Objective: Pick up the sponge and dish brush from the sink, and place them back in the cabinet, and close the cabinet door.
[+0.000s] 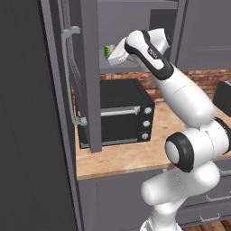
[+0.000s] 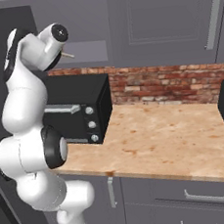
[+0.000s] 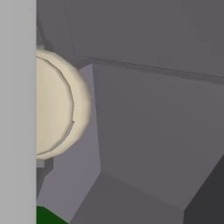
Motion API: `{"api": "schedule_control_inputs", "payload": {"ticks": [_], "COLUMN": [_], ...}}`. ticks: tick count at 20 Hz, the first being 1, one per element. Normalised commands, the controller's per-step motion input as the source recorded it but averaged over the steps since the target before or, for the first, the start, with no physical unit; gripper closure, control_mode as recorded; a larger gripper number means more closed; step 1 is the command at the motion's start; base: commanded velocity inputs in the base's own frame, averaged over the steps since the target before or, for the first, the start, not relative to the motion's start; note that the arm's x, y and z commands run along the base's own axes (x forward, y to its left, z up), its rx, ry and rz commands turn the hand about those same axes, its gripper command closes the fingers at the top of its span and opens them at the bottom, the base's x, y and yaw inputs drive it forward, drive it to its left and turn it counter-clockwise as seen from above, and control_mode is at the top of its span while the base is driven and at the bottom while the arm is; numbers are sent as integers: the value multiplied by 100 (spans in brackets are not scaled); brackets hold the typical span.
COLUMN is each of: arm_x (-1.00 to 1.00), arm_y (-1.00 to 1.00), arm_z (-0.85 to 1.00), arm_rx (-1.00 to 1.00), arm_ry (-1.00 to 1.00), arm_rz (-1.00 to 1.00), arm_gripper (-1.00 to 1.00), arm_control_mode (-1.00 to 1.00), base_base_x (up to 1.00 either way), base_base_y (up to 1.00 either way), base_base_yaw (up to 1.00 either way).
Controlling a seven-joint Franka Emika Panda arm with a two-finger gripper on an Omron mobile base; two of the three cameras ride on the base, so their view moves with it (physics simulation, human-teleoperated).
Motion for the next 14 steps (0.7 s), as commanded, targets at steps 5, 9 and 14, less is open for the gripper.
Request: {"api": "schedule_control_inputs", "payload": {"ticks": [5,9,14], "arm_x": [23,28,29], "arm_y": [0,2,3], "arm_z": [-10,-3,-1], "arm_rx": [3,1,0], "arm_ry": [0,0,0], "arm_rz": [4,2,2], "arm_gripper": [100,100,100], "arm_control_mode": [-100,-100,-100], "base_base_x": [0,0,0], "base_base_y": [0,0,0], "base_base_yaw": [0,0,0]}}
